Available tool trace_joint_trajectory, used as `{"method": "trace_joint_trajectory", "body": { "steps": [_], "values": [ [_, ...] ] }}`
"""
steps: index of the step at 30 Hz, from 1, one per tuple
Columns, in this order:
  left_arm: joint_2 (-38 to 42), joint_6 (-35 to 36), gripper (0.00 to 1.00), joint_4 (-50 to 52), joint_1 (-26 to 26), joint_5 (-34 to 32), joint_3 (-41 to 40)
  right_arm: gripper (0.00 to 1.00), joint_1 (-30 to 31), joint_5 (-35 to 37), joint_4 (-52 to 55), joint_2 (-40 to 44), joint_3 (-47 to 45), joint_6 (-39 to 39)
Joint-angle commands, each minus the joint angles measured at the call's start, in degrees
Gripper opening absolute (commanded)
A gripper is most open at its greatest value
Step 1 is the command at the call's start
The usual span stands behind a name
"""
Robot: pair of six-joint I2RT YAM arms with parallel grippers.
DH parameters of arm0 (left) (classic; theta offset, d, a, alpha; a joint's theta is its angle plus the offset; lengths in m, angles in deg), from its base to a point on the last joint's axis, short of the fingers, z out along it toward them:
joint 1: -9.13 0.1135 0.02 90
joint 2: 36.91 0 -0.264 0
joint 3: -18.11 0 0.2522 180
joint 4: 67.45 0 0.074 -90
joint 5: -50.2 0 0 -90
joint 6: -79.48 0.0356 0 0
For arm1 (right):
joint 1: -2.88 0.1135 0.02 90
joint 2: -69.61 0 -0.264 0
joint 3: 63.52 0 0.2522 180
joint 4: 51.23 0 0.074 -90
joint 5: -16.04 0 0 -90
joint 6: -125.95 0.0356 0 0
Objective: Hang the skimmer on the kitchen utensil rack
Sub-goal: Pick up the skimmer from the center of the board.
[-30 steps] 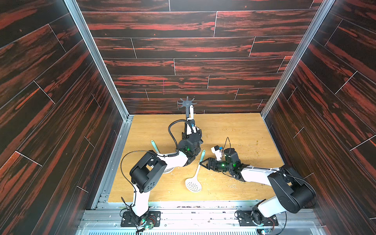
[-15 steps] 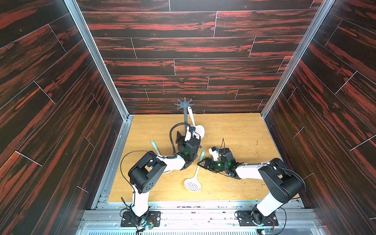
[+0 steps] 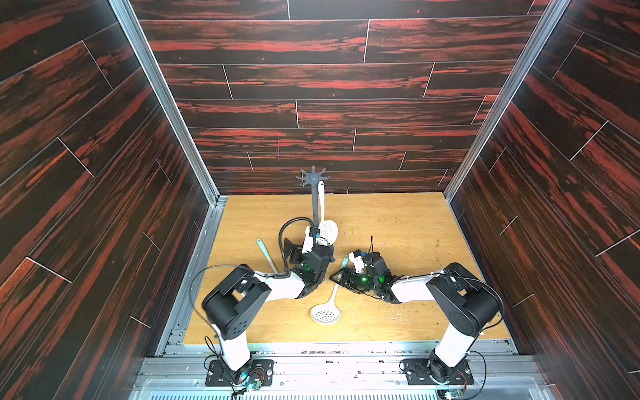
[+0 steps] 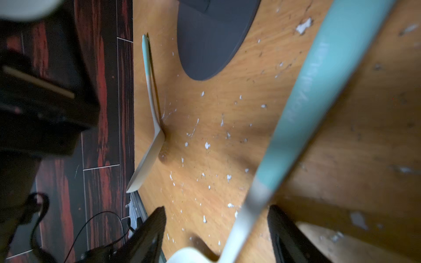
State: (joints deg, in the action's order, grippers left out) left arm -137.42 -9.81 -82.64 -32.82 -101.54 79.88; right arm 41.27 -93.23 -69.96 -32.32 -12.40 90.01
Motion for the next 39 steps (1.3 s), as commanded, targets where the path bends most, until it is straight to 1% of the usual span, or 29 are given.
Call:
{"method": "trace_joint_trajectory", "body": {
  "steps": [1, 4, 6, 9, 13, 16, 18, 20, 24, 26, 30, 33, 36, 38, 39],
  "values": [
    [5.7, -6.0, 1.0, 7.3, 0.2, -2.7, -1.3, 0.7, 1.0, 3.8, 2.3, -3.7, -0.7, 3.3],
    [9.8, -8.7, 1.0, 11.3, 0.2, -3.1, -3.4, 0.66, 1.5, 4.8, 1.9, -4.9, -0.8, 4.5],
    [13.4, -12.5, 1.0, 15.9, 0.2, -3.1, -4.8, 0.61, 1.8, 5.4, 1.9, -5.6, -0.7, 5.1],
    [19.8, -18.4, 1.0, 24.0, 0.2, -2.8, -7.2, 0.58, 2.2, 5.8, 1.2, -7.1, -0.8, 6.0],
    [31.1, -24.2, 1.0, 34.2, 0.2, -2.7, -10.3, 0.53, 2.9, 6.6, 0.5, -9.3, -1.1, 7.3],
    [40.3, -26.9, 1.0, 40.7, 0.2, -1.8, -11.7, 0.46, 3.5, 6.9, -0.3, -10.6, -1.5, 8.1],
    [45.2, -27.5, 1.0, 43.5, 0.3, 0.0, -12.6, 0.42, 3.8, 7.1, -0.6, -11.3, -1.7, 8.3],
    [50.1, -28.1, 1.0, 45.4, 0.4, 1.4, -13.6, 0.33, 4.0, 7.0, -1.4, -11.8, -2.0, 8.9],
    [56.1, -29.9, 1.0, 49.4, 0.3, 3.4, -14.6, 0.15, 4.2, 7.2, -1.7, -11.6, -2.9, 9.6],
    [57.5, -30.4, 1.0, 49.2, 0.4, 3.3, -16.1, 0.0, 4.3, 7.1, -1.7, -11.0, -3.4, 9.6],
    [58.8, -30.3, 1.0, 49.4, 0.8, 3.6, -17.4, 0.0, 4.0, 7.3, -7.4, -7.1, -8.3, 10.7],
    [58.9, -30.0, 1.0, 49.2, 1.3, 4.3, -17.3, 0.0, 2.1, 7.4, -7.6, -1.6, -11.9, 10.3],
    [59.1, -29.0, 1.0, 47.5, 3.1, 7.4, -17.5, 0.0, -0.9, 6.3, -5.1, 6.3, -13.9, 7.7],
    [59.2, -28.7, 1.0, 45.8, 5.7, 11.3, -18.6, 0.0, -3.7, 3.6, -0.1, 11.9, -12.4, 4.0],
    [59.4, -29.8, 1.0, 45.9, 7.8, 13.6, -18.8, 0.0, -4.9, 2.5, 1.5, 15.1, -11.6, 1.9]
  ]
}}
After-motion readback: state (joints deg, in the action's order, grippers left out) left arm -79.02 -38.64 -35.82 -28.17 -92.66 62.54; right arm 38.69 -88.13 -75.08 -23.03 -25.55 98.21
